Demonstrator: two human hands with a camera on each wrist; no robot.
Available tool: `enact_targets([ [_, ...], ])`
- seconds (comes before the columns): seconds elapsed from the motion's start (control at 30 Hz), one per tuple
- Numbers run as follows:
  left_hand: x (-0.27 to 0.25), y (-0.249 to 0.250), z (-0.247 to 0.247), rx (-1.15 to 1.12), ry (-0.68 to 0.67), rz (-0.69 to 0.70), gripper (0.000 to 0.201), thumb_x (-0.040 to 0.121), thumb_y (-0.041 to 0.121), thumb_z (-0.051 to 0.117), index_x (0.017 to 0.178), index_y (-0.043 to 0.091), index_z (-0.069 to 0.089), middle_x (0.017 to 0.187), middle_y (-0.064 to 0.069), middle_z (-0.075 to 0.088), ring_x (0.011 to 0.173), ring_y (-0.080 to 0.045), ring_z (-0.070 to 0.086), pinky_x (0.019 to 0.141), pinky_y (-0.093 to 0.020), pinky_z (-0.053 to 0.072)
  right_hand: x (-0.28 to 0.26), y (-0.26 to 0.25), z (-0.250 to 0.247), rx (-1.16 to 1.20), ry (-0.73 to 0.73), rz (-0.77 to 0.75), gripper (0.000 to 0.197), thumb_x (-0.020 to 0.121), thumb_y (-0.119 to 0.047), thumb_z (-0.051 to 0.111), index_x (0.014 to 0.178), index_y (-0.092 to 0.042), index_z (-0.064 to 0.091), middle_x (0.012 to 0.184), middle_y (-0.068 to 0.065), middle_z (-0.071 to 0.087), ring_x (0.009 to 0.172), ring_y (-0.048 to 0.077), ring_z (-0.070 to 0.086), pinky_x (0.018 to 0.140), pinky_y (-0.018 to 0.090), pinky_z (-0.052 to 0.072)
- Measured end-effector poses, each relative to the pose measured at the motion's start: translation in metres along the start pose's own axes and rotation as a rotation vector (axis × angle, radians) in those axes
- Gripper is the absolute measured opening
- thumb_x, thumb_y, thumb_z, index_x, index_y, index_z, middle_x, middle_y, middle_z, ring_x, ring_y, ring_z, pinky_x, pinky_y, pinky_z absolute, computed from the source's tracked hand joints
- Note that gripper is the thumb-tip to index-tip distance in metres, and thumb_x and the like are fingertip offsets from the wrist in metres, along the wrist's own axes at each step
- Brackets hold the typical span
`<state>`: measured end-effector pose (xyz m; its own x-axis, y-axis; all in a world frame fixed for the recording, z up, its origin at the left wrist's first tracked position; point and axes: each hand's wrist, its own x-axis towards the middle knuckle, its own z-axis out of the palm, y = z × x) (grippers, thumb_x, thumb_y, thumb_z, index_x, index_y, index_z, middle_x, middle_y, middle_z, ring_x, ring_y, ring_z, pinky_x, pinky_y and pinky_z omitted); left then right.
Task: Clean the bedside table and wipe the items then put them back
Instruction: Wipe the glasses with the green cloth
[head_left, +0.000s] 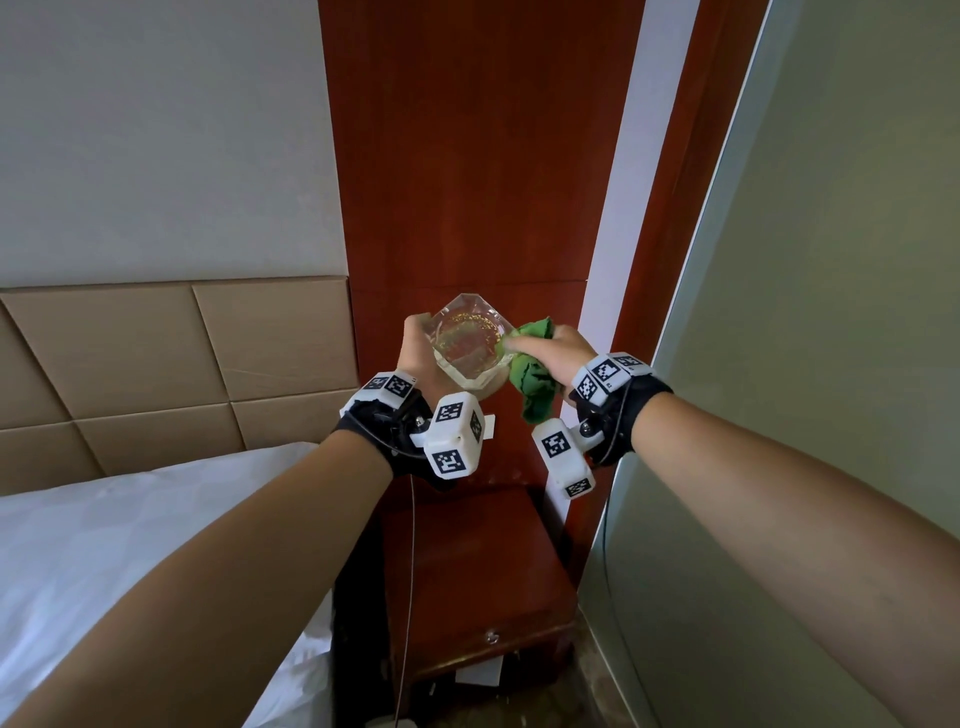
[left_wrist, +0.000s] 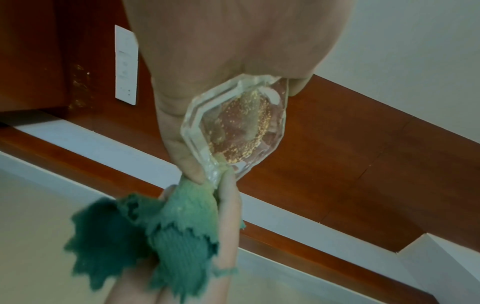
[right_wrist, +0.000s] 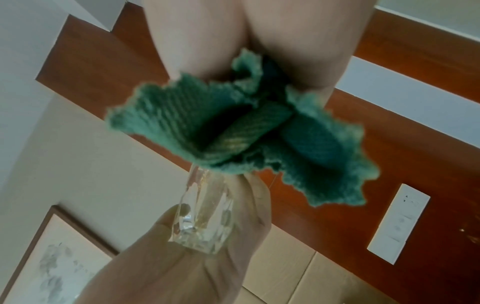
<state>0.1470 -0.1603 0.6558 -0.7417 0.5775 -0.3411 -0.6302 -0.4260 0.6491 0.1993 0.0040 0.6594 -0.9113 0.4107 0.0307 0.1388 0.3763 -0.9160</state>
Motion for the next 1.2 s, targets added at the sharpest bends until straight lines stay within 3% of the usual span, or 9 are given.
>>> enact_targets([
  [0.07,-0.004,0.003,0.002,0.129,-0.015,-0.020,0.040,0.089,0.037,0.043,0.101,0.006,0.064,0.105,-0.019,0.070,0.100,-0.037,0.063,0.091,-0.051,0.051,0.000,-0.003,-0.002,-0.070,0.064,0.003,0.034,0.078,-0.034,0.074,0.096,-0.006,0.068,0.086,0.006,0.067,0.084,0.023,0.065,0.067,0.029,0.051],
  [0.17,0.002,0.013,-0.003,0.436,0.044,-0.041,0.026,0.097,0.026,0.040,0.098,0.007,0.058,0.121,-0.012,0.061,0.096,-0.030,0.063,0.087,-0.033,0.056,0.004,-0.003,-0.007,-0.181,0.124,-0.042,0.026,0.074,-0.031,0.073,0.084,-0.008,0.067,0.077,0.005,0.065,0.080,0.025,0.067,0.071,0.035,0.055],
  [0.3,0.017,0.023,-0.013,0.562,-0.051,-0.166,0.059,0.088,0.058,0.045,0.120,0.010,0.059,0.132,-0.021,0.061,0.118,-0.039,0.058,0.096,-0.057,0.046,0.005,-0.004,-0.011,-0.393,0.020,-0.229,0.013,0.075,-0.026,0.075,0.079,-0.014,0.071,0.076,0.002,0.071,0.075,0.017,0.069,0.068,0.034,0.058],
  [0.5,0.022,0.021,-0.019,0.637,-0.126,-0.235,0.068,0.087,0.066,0.047,0.128,0.014,0.061,0.131,-0.016,0.062,0.121,-0.036,0.058,0.096,-0.050,0.049,0.006,-0.003,-0.001,-0.504,-0.005,-0.377,0.014,0.071,-0.025,0.074,0.072,-0.012,0.070,0.072,0.006,0.070,0.065,0.019,0.063,0.061,0.035,0.053],
  [0.6,0.023,0.020,-0.024,0.609,-0.117,-0.249,0.063,0.090,0.064,0.043,0.119,0.012,0.062,0.132,-0.016,0.062,0.124,-0.037,0.056,0.097,-0.052,0.047,0.010,0.000,-0.003,-0.504,0.014,-0.359,0.018,0.072,-0.026,0.075,0.074,-0.008,0.070,0.074,0.007,0.071,0.072,0.023,0.067,0.064,0.035,0.054],
  [0.8,0.031,0.016,-0.026,0.602,-0.159,-0.227,0.067,0.091,0.067,0.041,0.109,0.009,0.069,0.114,-0.019,0.069,0.091,-0.035,0.070,0.078,-0.049,0.057,0.020,0.000,-0.004,-0.434,0.003,-0.325,0.027,0.073,-0.027,0.076,0.081,-0.002,0.070,0.078,0.012,0.072,0.077,0.026,0.069,0.072,0.042,0.058],
  [1.0,0.046,0.015,-0.026,0.561,-0.038,-0.127,0.046,0.084,0.049,0.052,0.107,0.011,0.065,0.122,-0.013,0.062,0.105,-0.032,0.058,0.105,-0.050,0.041,0.024,0.003,-0.008,-0.439,-0.098,-0.297,0.030,0.082,-0.034,0.076,0.106,-0.015,0.072,0.100,-0.001,0.073,0.094,0.018,0.068,0.087,0.037,0.055],
  [1.13,0.053,0.015,-0.029,0.524,0.063,-0.060,0.038,0.084,0.045,0.049,0.089,0.011,0.065,0.096,-0.009,0.068,0.080,-0.028,0.063,0.083,-0.038,0.049,0.021,0.009,-0.008,-0.421,0.085,-0.438,0.018,0.087,-0.019,0.069,0.103,-0.012,0.074,0.092,0.002,0.074,0.085,0.018,0.069,0.080,0.037,0.057],
  [1.2,0.052,0.015,-0.027,0.511,0.102,-0.015,0.037,0.087,0.043,0.046,0.078,0.012,0.064,0.081,-0.007,0.068,0.068,-0.025,0.061,0.074,-0.034,0.048,0.019,0.012,-0.006,-0.406,0.128,-0.514,0.024,0.088,-0.017,0.068,0.111,-0.012,0.074,0.101,0.002,0.075,0.092,0.015,0.069,0.084,0.029,0.056],
])
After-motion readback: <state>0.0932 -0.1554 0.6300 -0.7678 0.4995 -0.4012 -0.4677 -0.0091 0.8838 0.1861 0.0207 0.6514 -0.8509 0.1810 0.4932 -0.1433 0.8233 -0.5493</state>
